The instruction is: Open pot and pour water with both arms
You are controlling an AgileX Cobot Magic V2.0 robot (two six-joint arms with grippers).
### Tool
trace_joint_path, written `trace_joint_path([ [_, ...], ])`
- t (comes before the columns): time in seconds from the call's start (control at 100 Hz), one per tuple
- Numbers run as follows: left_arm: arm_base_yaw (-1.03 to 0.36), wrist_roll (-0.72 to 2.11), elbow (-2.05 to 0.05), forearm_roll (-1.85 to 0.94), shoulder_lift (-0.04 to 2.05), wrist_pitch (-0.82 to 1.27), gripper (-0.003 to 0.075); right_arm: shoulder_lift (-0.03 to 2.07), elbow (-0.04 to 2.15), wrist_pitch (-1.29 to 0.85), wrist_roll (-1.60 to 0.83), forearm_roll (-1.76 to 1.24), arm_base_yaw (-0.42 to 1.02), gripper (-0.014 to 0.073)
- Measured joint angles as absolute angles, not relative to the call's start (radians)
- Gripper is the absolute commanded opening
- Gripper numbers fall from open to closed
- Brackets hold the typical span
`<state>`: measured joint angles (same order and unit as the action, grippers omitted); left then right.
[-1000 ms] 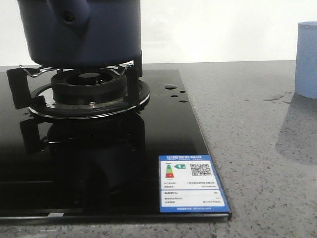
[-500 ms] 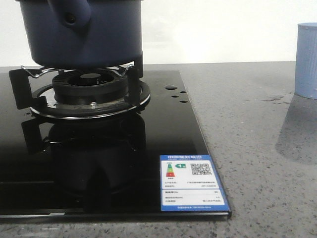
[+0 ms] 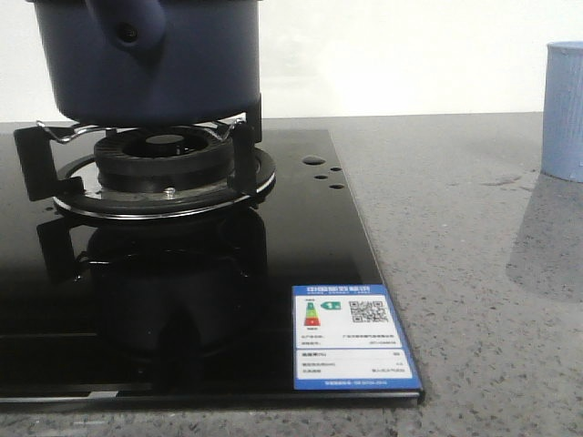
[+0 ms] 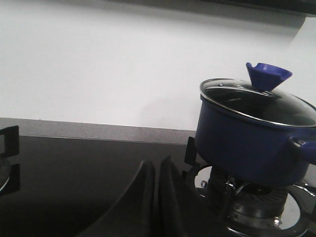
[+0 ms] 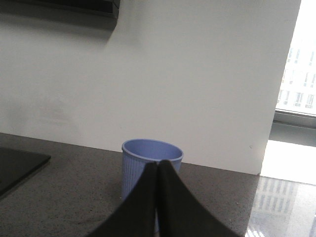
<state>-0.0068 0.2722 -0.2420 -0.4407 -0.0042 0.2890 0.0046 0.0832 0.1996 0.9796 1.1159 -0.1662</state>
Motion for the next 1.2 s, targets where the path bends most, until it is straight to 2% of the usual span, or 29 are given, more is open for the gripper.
trace_joint_path([
  [0.85, -0.007, 0.27, -0.235, -0.45, -0.004, 0.281, -0.0016, 0.005, 0.083, 0.198, 0.98, 1.114, -0.166, -0.0053],
  [1.05, -0.007, 0.064, -0.087, -0.229, -0.004, 0.074, -0.0016, 0.005, 0.083, 0.198, 0.98, 1.114, -0.166, -0.0053],
  [1.2, -0.007, -0.053, -0.002, -0.107, -0.004, 0.054, -0.0016, 0.005, 0.083, 0.198, 0.98, 1.114, -0.166, -0.0053],
])
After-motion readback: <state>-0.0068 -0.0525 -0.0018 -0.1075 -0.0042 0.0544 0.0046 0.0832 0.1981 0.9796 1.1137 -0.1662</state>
